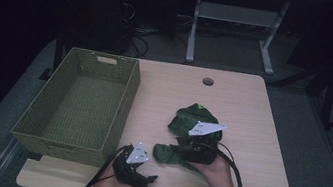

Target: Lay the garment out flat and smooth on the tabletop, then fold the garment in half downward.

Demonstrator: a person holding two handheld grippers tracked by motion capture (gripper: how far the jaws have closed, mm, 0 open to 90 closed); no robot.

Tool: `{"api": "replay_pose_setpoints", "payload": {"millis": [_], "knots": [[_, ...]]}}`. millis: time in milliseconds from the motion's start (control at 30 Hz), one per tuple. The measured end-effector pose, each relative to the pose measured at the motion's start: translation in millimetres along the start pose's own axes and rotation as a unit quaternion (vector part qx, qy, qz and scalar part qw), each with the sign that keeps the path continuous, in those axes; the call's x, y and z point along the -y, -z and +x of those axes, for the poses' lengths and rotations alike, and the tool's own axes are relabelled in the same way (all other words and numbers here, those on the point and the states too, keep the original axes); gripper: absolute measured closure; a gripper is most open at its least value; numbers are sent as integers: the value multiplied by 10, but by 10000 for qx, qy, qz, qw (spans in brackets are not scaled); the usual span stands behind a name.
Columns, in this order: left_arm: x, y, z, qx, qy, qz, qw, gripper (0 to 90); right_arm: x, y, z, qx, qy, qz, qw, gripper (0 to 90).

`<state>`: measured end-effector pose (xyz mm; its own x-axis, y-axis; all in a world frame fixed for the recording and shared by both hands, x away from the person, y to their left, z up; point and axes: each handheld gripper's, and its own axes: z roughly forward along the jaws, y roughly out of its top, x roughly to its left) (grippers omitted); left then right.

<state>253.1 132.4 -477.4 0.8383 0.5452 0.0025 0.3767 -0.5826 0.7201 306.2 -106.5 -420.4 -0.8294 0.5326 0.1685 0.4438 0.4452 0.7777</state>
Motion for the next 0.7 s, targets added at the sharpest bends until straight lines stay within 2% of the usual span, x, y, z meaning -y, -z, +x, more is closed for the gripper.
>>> {"api": "replay_pose_setpoints", "payload": {"millis": [67, 267, 333, 400, 433, 567, 633, 700], "knots": [[0, 3, 5, 8, -28, 20, 10000, 127, -17, -104, 118, -129, 164, 61, 9998, 621], [2, 4, 8, 8, -41, 23, 10000, 127, -12, -286, 278, -341, 358, 226, 9985, 665], [1, 5, 9, 11, -49, 35, 10000, 128, 10, -387, 333, -333, 462, 370, 9977, 678], [2, 4, 9, 9, -42, 25, 10000, 128, 18, -419, 339, -311, 492, 384, 9976, 678], [2, 4, 8, 6, -41, 24, 10000, 128, 34, -471, 337, -205, 560, 468, 9971, 678], [2, 5, 7, 11, -26, 19, 10000, 128, 69, -548, 347, -87, 538, 581, 9968, 682], [2, 5, 7, 11, -29, 23, 10000, 128, 110, -607, 349, 102, 606, 697, 9957, 683], [2, 4, 6, 14, -23, 16, 10000, 128, 142, -653, 344, 265, 638, 682, 9953, 709]]}}
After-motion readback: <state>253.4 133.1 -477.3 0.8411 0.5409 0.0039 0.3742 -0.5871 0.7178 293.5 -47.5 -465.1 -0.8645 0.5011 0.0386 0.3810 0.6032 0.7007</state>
